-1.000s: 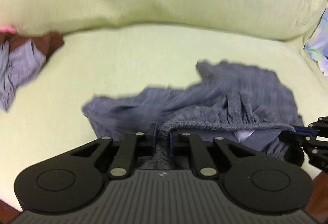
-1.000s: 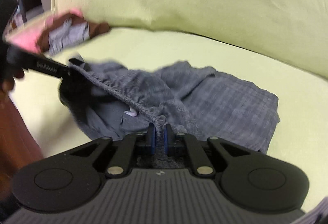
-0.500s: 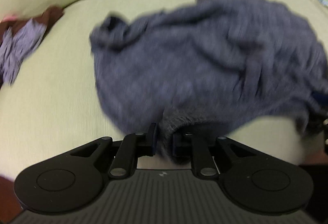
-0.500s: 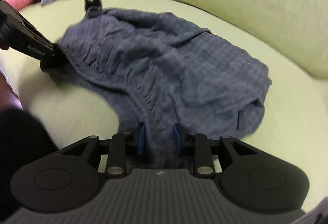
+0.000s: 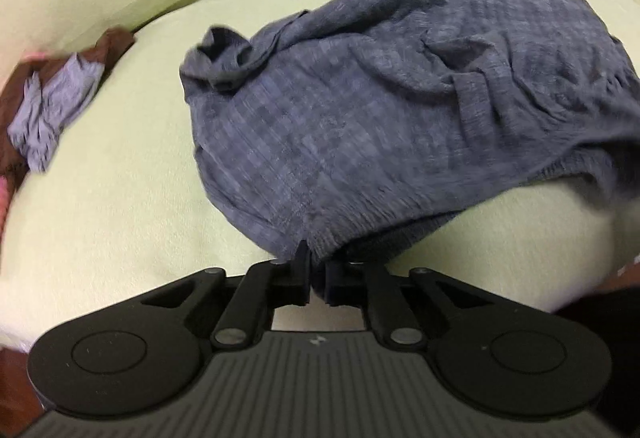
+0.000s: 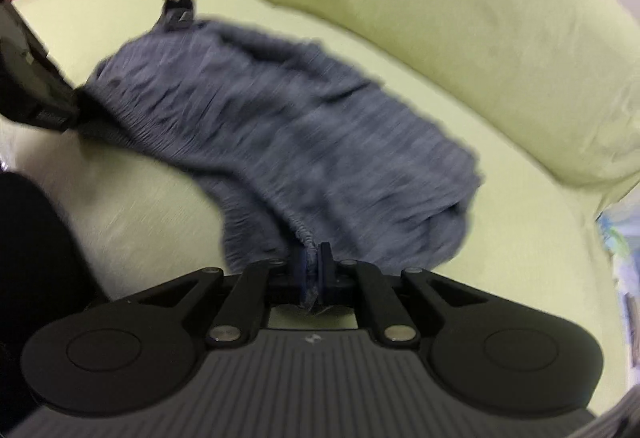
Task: Fold clothes
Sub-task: 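Grasp the waistband with the right gripper while the left gripper grasps its other end, then lift the waistband with both grippers, stretch it, and lay the pants down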
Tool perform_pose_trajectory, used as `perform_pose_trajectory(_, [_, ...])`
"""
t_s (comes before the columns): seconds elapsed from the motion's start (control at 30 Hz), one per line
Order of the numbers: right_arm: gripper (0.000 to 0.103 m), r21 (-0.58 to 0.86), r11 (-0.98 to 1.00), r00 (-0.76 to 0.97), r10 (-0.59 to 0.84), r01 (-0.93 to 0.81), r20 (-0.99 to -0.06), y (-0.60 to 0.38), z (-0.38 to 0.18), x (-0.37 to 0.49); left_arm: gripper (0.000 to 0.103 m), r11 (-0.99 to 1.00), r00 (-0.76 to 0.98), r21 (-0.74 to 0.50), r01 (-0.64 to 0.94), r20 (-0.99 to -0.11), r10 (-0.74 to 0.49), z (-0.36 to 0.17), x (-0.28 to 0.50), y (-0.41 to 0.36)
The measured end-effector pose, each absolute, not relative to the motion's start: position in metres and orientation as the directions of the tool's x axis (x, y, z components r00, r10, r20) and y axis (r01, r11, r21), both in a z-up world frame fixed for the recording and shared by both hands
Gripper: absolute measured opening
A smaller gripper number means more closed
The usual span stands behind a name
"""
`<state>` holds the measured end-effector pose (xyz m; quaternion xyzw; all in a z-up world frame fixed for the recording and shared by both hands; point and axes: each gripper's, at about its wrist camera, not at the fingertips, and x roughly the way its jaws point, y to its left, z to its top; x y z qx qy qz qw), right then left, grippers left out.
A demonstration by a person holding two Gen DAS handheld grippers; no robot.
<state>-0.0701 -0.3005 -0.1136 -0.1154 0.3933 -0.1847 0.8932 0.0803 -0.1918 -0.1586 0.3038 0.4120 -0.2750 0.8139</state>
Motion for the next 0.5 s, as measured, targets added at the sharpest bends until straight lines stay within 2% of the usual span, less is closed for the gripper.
perform_pose_trajectory(0.1, [0.002, -0.383, 0.893, 0.684, -0.434, 0.238, -0.587, -0.308, -0.075, -0.080, 0.003, 0.616, 0.556, 0.302, 0.728, -0.786, -0.272, -0.109, 0.077, -0.190])
perform_pose_trajectory(0.27, [0.002, -0.527, 0.800, 0.786, -0.510, 0.286, -0.348, -0.310, 0.011, -0.091, 0.004, 0.584, 0.694, 0.422, 0.694, -0.608, -0.385, 0.001, 0.064, -0.194])
perform_pose_trajectory(0.33, [0.002, -0.553, 0.773, 0.801, -0.526, 0.310, -0.287, -0.311, 0.032, -0.093, 0.004, 0.578, 0.722, 0.451, 0.680, -0.548, -0.422, 0.041, 0.058, -0.194])
perform_pose_trajectory(0.4, [0.002, -0.592, 0.724, 0.814, -0.549, 0.353, -0.187, -0.313, 0.067, -0.097, 0.005, 0.569, 0.744, 0.484, 0.665, -0.496, -0.448, 0.070, 0.051, -0.194])
perform_pose_trajectory(0.5, [0.002, -0.609, 0.689, 0.824, -0.558, 0.394, -0.099, -0.318, 0.111, -0.104, 0.005, 0.555, 0.776, 0.543, 0.631, -0.412, -0.478, 0.119, 0.043, -0.196])
